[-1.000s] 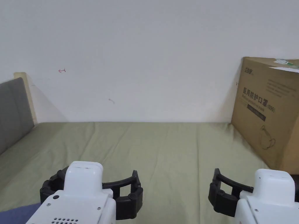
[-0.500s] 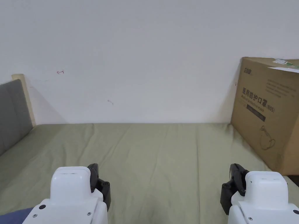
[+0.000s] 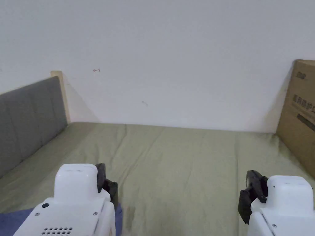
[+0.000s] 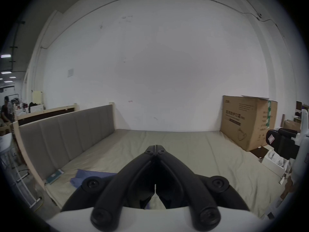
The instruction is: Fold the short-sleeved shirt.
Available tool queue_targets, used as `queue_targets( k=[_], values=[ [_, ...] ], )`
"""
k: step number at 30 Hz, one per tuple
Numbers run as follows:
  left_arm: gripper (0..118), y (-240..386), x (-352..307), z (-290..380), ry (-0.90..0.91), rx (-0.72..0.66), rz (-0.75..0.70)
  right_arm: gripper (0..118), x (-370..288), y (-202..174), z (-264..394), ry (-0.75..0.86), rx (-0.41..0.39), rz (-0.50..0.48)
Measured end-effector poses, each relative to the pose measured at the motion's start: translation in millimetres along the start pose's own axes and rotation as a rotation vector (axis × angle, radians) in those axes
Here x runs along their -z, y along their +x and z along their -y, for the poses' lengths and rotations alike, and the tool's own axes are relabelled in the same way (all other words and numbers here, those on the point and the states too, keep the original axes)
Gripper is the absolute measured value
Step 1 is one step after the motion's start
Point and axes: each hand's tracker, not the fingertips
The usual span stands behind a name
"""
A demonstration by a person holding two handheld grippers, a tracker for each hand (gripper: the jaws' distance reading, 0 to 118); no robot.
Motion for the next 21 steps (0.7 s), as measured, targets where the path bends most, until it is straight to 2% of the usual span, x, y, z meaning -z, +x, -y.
queue_targets(
  k=[5,10,13,17,19,21],
  values=[
    [0,-58,-19,0,-0.015,-0.033,-0.192,0,13,-55,0,-0.018,-0.002,-0.179],
    [0,-104,-38,10,-0.059,-0.066,-0.323,0,20,-105,3,-0.035,-0.015,-0.300],
    [0,-124,-38,16,-0.095,-0.094,-0.335,0,22,-123,6,-0.064,0.000,-0.354],
    [0,-135,-19,31,-0.196,-0.096,-0.321,0,27,-133,14,-0.086,-0.027,-0.354],
    [0,-139,8,47,-0.345,-0.105,-0.241,0,31,-132,18,-0.110,-0.034,-0.348],
    [0,-147,49,76,-0.507,-0.193,-0.137,0,36,-129,24,-0.137,-0.020,-0.331]
  ],
)
